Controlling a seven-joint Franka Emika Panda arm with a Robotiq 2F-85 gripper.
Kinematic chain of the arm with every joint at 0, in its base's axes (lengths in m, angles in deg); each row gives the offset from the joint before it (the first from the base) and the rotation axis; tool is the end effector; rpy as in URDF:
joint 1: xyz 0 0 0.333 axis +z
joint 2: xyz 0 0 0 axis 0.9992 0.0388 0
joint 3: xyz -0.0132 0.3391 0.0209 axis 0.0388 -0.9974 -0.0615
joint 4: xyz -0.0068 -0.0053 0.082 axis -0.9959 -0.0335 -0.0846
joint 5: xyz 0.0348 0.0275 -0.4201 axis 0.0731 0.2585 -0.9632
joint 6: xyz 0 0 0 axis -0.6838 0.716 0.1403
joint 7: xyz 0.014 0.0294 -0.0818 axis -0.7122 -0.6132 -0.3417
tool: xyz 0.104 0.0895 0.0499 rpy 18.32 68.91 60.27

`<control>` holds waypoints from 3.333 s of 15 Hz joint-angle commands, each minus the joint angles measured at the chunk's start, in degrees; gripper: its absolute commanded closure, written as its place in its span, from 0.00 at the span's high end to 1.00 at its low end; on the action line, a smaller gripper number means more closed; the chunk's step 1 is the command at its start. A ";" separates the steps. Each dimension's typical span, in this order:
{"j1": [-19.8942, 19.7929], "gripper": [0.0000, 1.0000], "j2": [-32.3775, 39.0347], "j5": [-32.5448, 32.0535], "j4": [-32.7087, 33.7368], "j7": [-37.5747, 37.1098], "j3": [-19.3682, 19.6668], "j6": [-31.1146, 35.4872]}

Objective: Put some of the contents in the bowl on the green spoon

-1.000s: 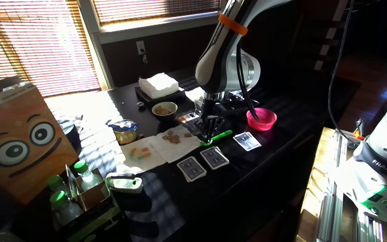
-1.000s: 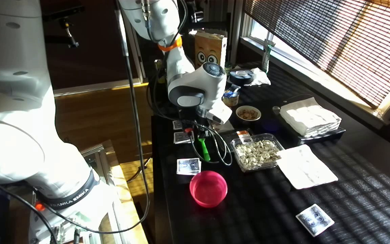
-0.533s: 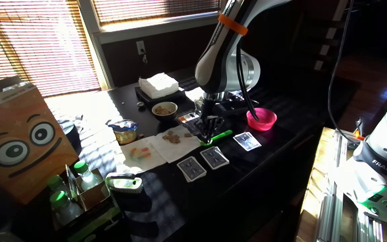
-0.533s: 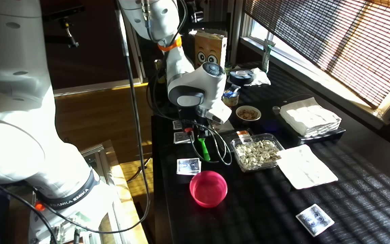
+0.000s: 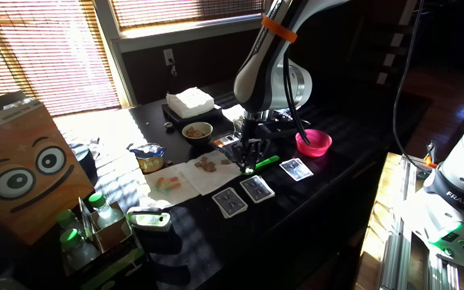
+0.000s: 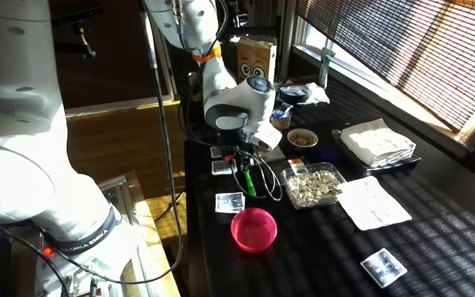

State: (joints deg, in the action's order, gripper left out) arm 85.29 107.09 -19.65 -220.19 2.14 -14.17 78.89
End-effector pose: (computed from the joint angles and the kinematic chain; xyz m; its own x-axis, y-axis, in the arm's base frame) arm 0.4845 0.0463 0.1070 0.9473 -0.3166 -0.0493 -0.3198 -0.9241 -0.2093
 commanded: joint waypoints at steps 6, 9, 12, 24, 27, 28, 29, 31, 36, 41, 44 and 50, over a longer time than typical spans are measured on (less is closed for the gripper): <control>-1.14 1.00 -0.40 -0.11 0.12 -1.04 -1.64 1.57; -3.01 1.00 -1.32 1.89 0.11 0.60 -3.82 0.34; -5.45 1.00 -3.04 5.09 0.15 0.11 -4.92 -3.98; 5.24 1.00 -5.37 -9.96 -1.55 -35.74 13.07 -7.02; 5.16 1.00 -6.56 -9.62 -1.04 -38.40 13.24 -11.86; 4.84 1.00 -6.97 -9.03 -0.95 -38.58 12.93 -13.35; 4.80 1.00 -6.96 -9.10 -0.80 -39.19 12.82 -14.22; 4.22 1.00 -6.71 -8.08 -0.23 -38.89 12.17 -16.37; 4.08 1.00 -5.36 -4.96 0.04 -40.76 11.49 -14.67; 4.08 1.00 -4.43 -0.90 -0.01 -43.52 10.94 -11.74; 4.28 1.00 -3.41 -1.51 -0.04 -44.67 10.95 -11.32; 2.81 1.00 -1.74 2.90 0.27 -42.82 9.22 -9.45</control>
State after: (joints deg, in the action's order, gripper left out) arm 89.40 104.43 -20.51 -220.72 -41.37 -3.05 68.50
